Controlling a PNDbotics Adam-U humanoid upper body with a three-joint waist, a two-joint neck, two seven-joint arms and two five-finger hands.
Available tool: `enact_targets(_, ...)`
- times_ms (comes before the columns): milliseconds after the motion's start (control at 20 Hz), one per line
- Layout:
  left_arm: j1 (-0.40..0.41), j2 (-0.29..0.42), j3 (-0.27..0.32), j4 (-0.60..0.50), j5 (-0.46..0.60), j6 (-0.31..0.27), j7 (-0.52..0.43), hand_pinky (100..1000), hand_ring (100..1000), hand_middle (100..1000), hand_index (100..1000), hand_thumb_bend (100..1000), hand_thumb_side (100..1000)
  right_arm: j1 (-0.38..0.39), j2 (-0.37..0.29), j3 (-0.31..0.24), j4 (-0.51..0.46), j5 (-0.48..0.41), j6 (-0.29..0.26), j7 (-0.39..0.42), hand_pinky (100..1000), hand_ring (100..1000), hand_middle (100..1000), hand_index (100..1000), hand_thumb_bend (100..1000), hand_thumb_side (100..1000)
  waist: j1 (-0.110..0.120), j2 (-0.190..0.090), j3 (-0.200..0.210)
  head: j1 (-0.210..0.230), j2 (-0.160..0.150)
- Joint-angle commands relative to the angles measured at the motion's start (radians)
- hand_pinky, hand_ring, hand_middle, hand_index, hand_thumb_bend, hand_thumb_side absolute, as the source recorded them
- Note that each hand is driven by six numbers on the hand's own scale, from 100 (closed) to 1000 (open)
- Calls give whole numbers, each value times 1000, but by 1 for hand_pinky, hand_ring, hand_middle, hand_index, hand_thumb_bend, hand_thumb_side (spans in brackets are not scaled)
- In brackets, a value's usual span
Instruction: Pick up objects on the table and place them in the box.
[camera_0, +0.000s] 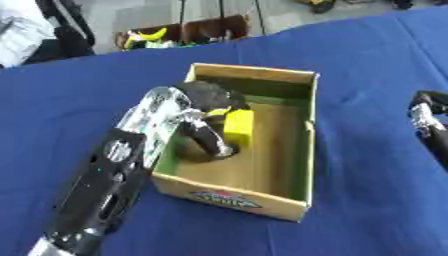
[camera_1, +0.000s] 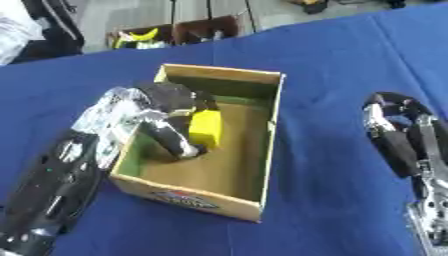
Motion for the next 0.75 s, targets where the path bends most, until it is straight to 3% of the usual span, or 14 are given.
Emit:
enact_targets(50, -23, 22, 16, -58, -28, 0, -13, 819, 936, 1000, 1000, 711, 695, -7, -1, -5, -23, -4, -3, -1, 866, 994, 576, 816, 100, 666, -12, -27, 2, 0, -11)
enact_targets(250, -25, 36, 32, -137, -3, 7, 3, 812, 927, 992, 1000, 712, 737, -4, 1, -5, -23, -3, -3, -2, 866, 994, 576, 815, 100, 663, -14, -32, 9, -5, -15)
enact_targets(500, -23, 84, 88, -302, 96, 54, 49, 785, 908, 969, 1000, 835, 830, 0, 5, -7, -24, -2, -3, -4, 865, 994, 575, 815, 100, 662, -18, -38, 20, -17, -20)
enact_targets(650, -16, 113, 138, -383, 178, 112, 128, 749, 887, 947, 1000, 837, 848, 3, 7, -10, -25, -1, -3, -7, 865, 994, 575, 814, 100, 661, -22, -43, 27, -25, -19)
enact_targets(750, -3, 128, 176, -422, 293, 162, 220, 710, 863, 928, 1000, 813, 912, 3, 10, -12, -26, 0, -3, -10, 865, 993, 575, 814, 100, 661, -26, -46, 33, -30, -10)
